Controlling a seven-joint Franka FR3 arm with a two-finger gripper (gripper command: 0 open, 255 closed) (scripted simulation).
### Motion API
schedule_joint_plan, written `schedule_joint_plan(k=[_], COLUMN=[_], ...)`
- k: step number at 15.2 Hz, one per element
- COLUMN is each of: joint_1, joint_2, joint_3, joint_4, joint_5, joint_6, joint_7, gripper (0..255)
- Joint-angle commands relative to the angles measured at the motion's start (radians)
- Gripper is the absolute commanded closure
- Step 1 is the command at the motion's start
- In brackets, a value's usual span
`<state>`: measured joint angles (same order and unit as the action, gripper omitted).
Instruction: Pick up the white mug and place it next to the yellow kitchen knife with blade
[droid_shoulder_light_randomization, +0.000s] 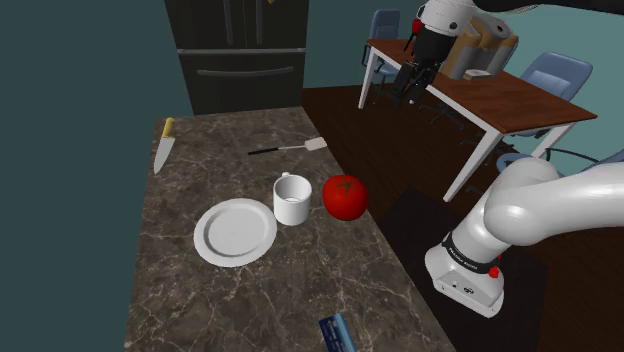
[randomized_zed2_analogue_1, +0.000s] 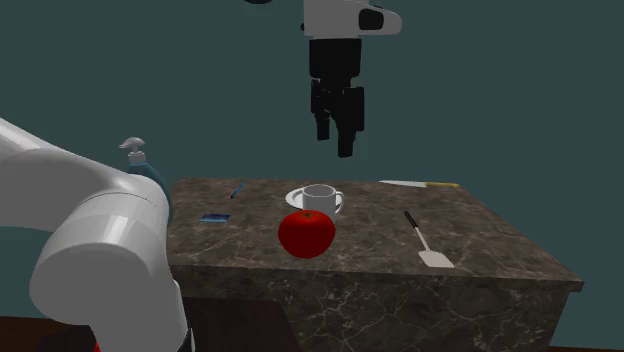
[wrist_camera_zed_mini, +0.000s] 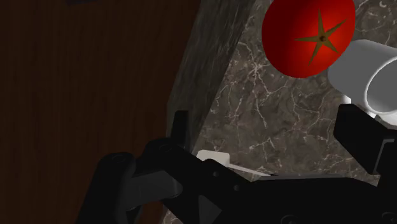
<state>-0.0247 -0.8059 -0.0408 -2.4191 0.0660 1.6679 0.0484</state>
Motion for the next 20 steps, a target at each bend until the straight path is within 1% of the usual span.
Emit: schedule_joint_plan(k=[1, 7, 12, 16, 20], joint_1=[0.000, 0.044, 0.075, 0.093, 0.104], joint_2=[0.000, 0.109, 0.235, 0.357, 0.493], joint_3=[0.000, 0.112, 0.204, 0.275, 0.343], joint_4=[0.000, -0.041, -0.041, -0.018, 0.025], joint_5=[0.000, 0.052, 0.080, 0.086, 0.071], joint_6=[0.000, 0.139, 0.255, 0.343, 0.424], joint_7=[0.000, 0.099, 0.182, 0.251, 0.328], gripper=[0, 0, 0, 0, 0])
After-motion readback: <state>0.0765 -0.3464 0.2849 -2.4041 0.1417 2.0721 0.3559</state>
